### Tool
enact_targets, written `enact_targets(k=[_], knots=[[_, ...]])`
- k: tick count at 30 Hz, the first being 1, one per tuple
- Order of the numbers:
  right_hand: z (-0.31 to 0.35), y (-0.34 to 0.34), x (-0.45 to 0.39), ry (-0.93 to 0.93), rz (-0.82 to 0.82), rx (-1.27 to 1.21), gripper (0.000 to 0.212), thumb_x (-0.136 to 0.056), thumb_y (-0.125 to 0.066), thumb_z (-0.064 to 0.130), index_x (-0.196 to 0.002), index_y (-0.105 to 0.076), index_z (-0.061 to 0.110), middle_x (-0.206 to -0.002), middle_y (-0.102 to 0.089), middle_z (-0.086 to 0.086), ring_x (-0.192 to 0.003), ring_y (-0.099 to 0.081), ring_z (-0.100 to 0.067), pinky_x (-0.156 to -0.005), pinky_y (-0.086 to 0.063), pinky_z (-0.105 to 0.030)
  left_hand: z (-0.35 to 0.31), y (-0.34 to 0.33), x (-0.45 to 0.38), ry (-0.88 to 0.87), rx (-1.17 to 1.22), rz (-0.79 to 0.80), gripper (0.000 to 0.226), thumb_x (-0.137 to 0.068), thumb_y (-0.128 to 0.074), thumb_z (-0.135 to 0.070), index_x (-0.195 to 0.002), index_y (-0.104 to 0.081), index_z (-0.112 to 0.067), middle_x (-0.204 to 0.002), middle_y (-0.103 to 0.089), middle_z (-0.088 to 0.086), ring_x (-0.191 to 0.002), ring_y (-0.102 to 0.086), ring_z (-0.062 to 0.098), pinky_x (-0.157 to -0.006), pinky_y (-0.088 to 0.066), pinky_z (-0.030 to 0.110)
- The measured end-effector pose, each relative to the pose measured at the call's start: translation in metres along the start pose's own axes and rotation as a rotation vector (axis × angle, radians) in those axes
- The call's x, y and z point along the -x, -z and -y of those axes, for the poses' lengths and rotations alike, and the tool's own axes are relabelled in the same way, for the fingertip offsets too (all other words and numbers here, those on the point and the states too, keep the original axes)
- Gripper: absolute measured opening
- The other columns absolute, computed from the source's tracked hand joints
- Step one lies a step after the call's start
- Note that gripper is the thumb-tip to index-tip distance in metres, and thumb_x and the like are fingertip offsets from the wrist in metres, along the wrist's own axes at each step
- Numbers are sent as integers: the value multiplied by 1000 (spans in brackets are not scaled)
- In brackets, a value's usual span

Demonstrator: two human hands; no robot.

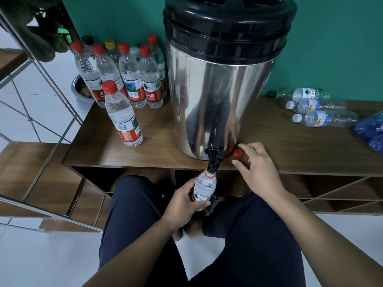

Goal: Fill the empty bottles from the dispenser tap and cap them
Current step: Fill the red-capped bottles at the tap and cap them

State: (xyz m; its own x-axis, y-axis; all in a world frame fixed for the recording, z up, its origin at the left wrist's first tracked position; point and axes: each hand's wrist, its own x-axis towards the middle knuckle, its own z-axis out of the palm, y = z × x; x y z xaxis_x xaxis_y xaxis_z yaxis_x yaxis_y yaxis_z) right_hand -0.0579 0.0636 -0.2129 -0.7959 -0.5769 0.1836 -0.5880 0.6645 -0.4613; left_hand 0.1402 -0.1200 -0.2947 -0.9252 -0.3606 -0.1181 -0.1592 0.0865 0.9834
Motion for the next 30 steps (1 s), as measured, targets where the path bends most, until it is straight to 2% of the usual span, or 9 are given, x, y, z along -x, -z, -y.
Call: enact_targets(k=[4, 9, 12, 15, 18, 22, 25, 28, 30], knots=[[-2, -6, -10, -28, 62, 43, 56, -104, -77, 36, -152, -64, 10, -137, -54, -2, -111, -67, -27, -98, -59, -43, 0, 0, 0, -8, -31, 6, 78, -86, -94, -3, -155, -62, -24, -139, -75, -14, -134, -67, 6, -110, -47, 14], [-3, -9, -18, -32, 70, 50, 30, -106, -75, 27, -130, -71, 9, -123, -56, -4, -98, -69, -32, -87, -60, -46, 2, 3, 0, 2, -71, 23, 78, -86, -94, -8, -154, -62, -27, -140, -74, -16, -135, -67, 4, -114, -47, 18], [1, -4, -11, -22, 64, 14, 27, -106, -75, 31, -125, -72, 12, -119, -57, 0, -95, -67, -26, -86, -59, -45, 2, 4, 2, 10, -109, 41, 78, -85, -95, -9, -152, -63, -29, -138, -75, -17, -134, -67, 3, -116, -49, 23], [12, 7, 2, 64, 80, -110, 23, -103, -78, 31, -120, -76, 16, -107, -57, 10, -87, -60, -10, -88, -53, -34, 2, 4, 6, 27, -127, 50, 76, -84, -96, -9, -150, -64, -30, -134, -77, -17, -130, -70, 4, -114, -51, 26], [31, 22, 21, 163, 152, -231, 19, -102, -80, 28, -119, -76, 19, -102, -57, 17, -89, -60, -11, -85, -45, -22, -1, 3, 12, 22, -135, 58, 76, -83, -96, -10, -149, -64, -32, -135, -77, -15, -130, -70, 6, -115, -52, 32], [55, 39, 45, 264, 255, -264, 17, -106, -76, 25, -122, -76, 22, -106, -55, 21, -87, -60, -9, -82, -42, -16, -8, -2, 25, 0, -116, 67, 78, -83, -96, -10, -151, -63, -32, -139, -75, -13, -134, -68, 10, -118, -50, 36], [69, 49, 54, 336, 318, -233, 19, -110, -71, 27, -128, -74, 24, -113, -55, 21, -90, -60, -6, -83, -44, -18, -15, 0, 34, -38, -95, 75, 79, -84, -96, -9, -152, -62, -29, -140, -75, -11, -135, -68, 12, -119, -50, 36], [83, 62, 55, 409, 343, -148, 27, -113, -65, 31, -139, -71, 26, -127, -56, 24, -100, -61, 2, -90, -48, -22, -27, 9, 43, -66, -86, 68, 76, -85, -96, -10, -151, -64, -30, -135, -77, -5, -127, -73, 17, -112, -54, 32], [97, 76, 50, 514, 356, -65, 29, -114, -64, 28, -143, -70, 26, -135, -57, 21, -111, -62, -1, -97, -52, -28, -39, 18, 49, -78, -68, 63, 72, -85, -96, -9, -147, -66, -30, -129, -79, -1, -119, -76, 24, -106, -57, 32]])
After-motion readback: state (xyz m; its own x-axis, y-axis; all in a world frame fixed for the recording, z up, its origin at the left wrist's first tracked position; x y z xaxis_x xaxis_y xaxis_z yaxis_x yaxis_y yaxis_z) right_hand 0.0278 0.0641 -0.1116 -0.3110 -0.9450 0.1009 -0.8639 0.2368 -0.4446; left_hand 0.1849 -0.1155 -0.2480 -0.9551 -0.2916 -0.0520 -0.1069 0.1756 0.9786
